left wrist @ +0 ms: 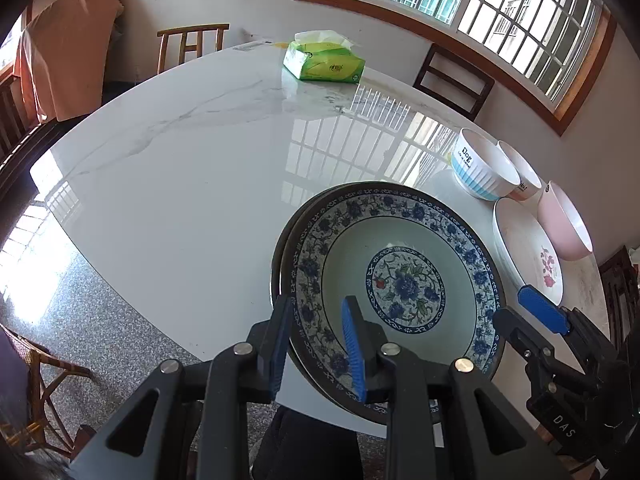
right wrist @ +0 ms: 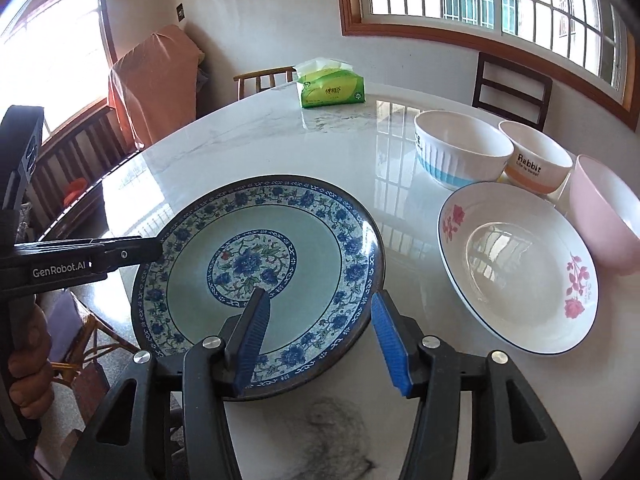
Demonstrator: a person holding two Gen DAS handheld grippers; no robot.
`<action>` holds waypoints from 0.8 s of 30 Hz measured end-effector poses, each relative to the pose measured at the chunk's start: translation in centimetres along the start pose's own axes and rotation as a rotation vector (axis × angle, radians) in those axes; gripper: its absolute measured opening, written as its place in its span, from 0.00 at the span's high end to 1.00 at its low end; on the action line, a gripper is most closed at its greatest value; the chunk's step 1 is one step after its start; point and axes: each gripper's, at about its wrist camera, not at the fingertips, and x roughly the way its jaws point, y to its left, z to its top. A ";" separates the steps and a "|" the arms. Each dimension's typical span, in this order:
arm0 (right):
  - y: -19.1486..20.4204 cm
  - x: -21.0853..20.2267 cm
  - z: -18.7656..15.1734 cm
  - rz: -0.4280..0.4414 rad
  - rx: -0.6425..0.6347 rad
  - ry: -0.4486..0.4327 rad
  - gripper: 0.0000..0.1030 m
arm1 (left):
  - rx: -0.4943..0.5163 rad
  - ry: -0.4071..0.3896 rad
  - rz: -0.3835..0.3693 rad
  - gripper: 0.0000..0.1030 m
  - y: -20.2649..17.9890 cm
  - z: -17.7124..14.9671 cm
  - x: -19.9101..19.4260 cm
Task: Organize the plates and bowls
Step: 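Move both grippers to the rim of the white pink-flowered plate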
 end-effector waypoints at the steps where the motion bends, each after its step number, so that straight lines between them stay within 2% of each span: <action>1: 0.0 -0.4 0.1 0.002 -0.002 -0.019 0.52 | 0.007 -0.001 -0.003 0.74 -0.2 0.0 -0.1; 7: -3.5 -3.4 -0.5 0.007 0.128 -0.105 0.52 | 0.087 -0.009 -0.028 0.74 -2.7 -0.2 -0.9; 15: -10.3 -7.2 -4.0 -0.085 0.293 -0.123 0.51 | 0.176 0.047 -0.155 0.70 -8.8 -0.2 -0.5; 18: -13.0 -7.6 -5.0 -0.096 0.370 -0.126 0.50 | 0.222 0.074 -0.207 0.69 -11.7 0.3 0.0; 24: -17.6 -6.9 -6.1 -0.062 0.509 -0.137 0.50 | 0.259 0.145 -0.260 0.69 -16.4 2.0 2.5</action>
